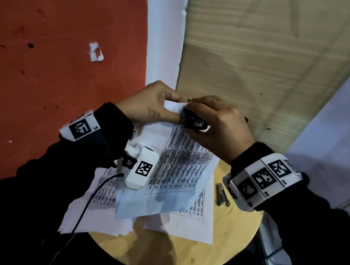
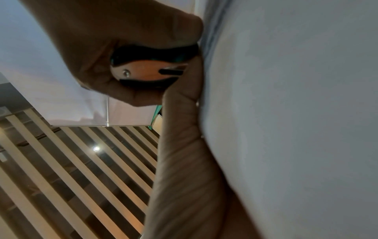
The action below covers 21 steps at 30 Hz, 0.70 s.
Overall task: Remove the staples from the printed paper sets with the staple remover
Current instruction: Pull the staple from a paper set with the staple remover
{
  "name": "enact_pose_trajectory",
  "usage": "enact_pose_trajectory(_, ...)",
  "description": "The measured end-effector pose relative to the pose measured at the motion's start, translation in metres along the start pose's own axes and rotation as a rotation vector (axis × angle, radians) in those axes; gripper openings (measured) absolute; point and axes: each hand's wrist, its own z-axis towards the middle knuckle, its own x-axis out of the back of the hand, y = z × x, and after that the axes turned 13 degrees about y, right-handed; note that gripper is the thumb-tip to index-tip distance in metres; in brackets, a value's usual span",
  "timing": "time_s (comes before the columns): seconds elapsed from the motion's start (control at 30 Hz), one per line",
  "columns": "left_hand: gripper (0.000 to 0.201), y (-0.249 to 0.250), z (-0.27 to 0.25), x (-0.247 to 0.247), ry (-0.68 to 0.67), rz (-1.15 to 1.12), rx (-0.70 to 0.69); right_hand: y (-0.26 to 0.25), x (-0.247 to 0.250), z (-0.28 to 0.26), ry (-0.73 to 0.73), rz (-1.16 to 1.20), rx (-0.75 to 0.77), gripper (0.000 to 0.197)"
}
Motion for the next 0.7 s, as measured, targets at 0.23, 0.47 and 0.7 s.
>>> enact_pose_trajectory(0.23, 0.015, -0.002, 0.004, 0.002, -0.028, -0.032, 0.042, -0.001, -0.001, -0.003, 0.017, -0.037, 0.001, 0.019)
enact_pose_trajectory(0.47, 0.011, -0.006, 0.005, 0.001, 0.007, -0.086, 0.035, -0.001, 0.002, -0.002, 0.071, 0.024, -0.151, 0.020)
enact_pose_trajectory(0.7, 0.007, -0.012, 0.000, -0.001, 0.081, -0.134, 0.062, -0.004, 0.004, -0.008, 0.188, 0.116, -0.304, 0.027)
